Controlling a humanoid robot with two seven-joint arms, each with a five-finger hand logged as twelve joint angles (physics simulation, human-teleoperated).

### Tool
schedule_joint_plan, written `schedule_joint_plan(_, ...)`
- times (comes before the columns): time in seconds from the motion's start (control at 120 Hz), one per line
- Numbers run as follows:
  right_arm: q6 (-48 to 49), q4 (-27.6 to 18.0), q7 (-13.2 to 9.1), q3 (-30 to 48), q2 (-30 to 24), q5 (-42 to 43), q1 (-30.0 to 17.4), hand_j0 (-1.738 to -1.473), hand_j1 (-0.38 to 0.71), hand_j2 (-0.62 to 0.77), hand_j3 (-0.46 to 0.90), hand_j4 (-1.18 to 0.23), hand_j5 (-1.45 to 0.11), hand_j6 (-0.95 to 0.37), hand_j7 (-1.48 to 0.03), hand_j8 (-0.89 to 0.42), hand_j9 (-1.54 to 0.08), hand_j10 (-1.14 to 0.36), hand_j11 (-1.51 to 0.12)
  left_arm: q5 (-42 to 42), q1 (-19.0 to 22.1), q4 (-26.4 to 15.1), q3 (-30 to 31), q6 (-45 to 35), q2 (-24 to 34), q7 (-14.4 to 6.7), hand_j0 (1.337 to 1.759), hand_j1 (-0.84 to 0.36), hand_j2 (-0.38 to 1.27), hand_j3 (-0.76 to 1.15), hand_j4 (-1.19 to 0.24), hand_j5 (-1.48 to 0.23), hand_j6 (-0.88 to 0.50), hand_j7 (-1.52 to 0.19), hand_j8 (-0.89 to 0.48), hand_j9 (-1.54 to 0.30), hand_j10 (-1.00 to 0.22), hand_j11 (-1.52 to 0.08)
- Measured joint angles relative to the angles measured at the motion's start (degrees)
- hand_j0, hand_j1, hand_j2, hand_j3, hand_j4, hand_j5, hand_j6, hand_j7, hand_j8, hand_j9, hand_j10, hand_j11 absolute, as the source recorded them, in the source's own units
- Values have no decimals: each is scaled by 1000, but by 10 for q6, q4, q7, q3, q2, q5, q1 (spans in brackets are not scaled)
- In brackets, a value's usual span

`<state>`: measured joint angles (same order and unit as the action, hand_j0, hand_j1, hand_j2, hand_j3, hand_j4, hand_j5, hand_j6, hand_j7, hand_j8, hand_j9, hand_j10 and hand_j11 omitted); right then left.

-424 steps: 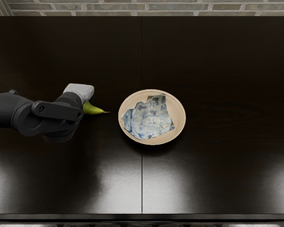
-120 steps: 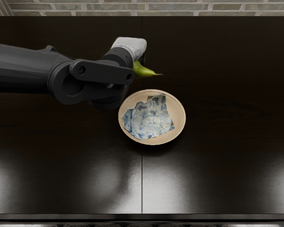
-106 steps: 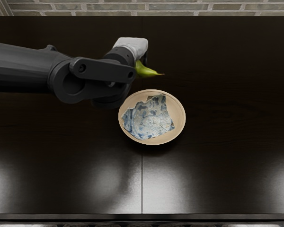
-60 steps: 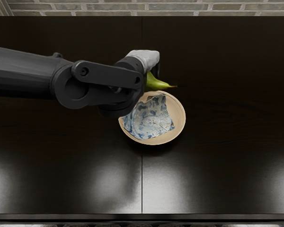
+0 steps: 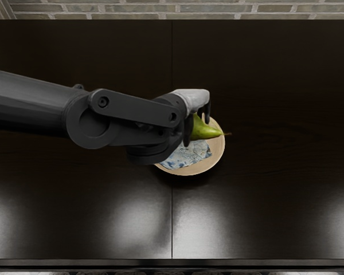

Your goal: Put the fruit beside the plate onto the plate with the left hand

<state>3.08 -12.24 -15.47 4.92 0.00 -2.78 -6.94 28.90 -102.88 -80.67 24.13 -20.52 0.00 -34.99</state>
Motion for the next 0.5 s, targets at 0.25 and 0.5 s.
schedule_joint_plan(0.25, 0, 0, 0, 0, 0, 0, 0, -1658, -314, -6, 0, -29, -38, -29, -38, -29, -38, -29, -38, -1, 0, -3, -18, -5, 0, 0, 1657, -58, 253, 0, -429, -598, -352, -594, -325, -592, -385, -591)
schedule_joint_plan(0.5, 0, 0, 0, 0, 0, 0, 0, -1658, -314, -6, 0, -29, -38, -29, -38, -29, -38, -29, -38, -32, -24, -3, -43, -3, 0, 0, 1658, 20, 110, 0, -302, -404, -280, -403, -272, -402, -289, -402)
